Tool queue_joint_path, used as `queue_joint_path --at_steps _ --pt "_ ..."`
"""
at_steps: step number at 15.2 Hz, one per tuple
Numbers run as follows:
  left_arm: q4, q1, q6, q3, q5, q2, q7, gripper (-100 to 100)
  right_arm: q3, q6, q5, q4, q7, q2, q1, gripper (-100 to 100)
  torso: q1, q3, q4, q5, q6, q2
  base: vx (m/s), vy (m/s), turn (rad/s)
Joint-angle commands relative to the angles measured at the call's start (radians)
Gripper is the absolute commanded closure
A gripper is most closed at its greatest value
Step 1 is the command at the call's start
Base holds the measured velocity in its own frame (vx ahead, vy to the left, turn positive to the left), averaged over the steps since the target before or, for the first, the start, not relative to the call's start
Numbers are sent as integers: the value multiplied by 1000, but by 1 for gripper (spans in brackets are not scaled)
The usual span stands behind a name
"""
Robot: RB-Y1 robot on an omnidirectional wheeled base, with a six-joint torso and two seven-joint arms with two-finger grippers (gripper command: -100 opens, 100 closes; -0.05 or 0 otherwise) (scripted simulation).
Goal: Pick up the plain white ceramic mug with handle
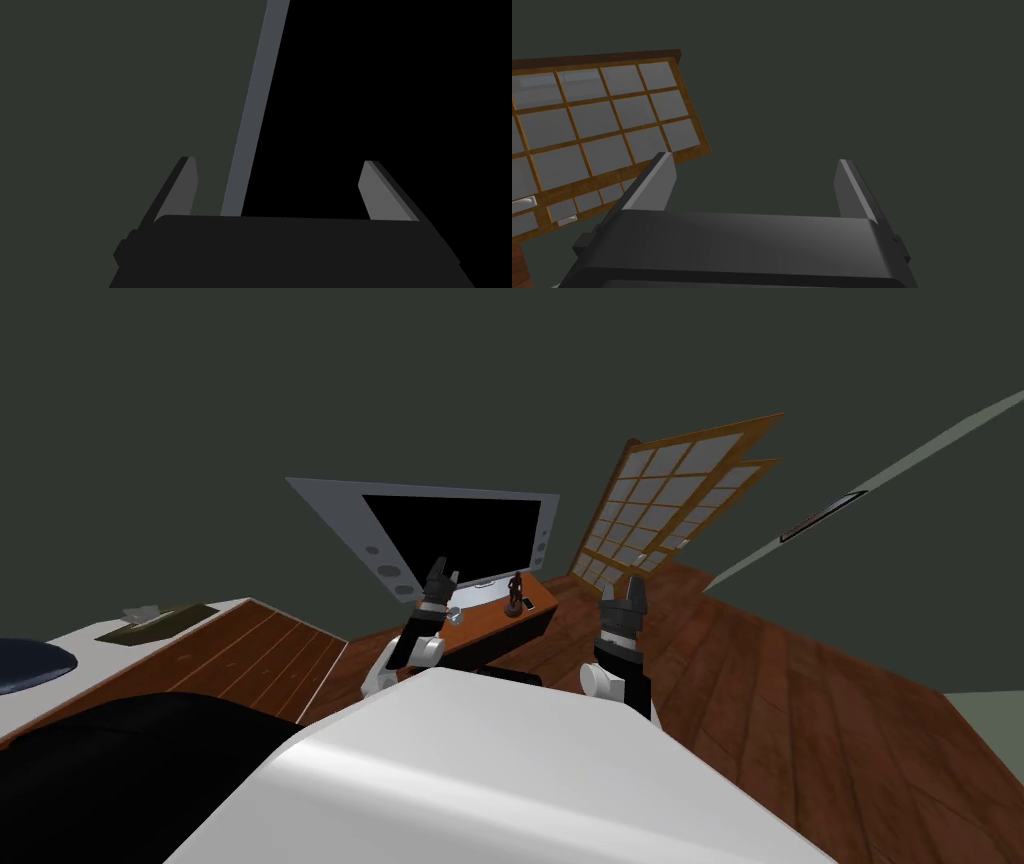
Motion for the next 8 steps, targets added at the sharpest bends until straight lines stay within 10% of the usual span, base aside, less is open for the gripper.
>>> queue_joint_path --at_steps 1,8 --pt "33 -7 22 -1 15 18 -4 -100 0 0 0 0 0 0 0 0 0 0 0 0 0 0 -20 39 -122" --pt "184 -42 155 19 114 127 -1 -100 0 0 0 0 0 0 0 0 0 0 0 0 0 0 -17 44 -153"
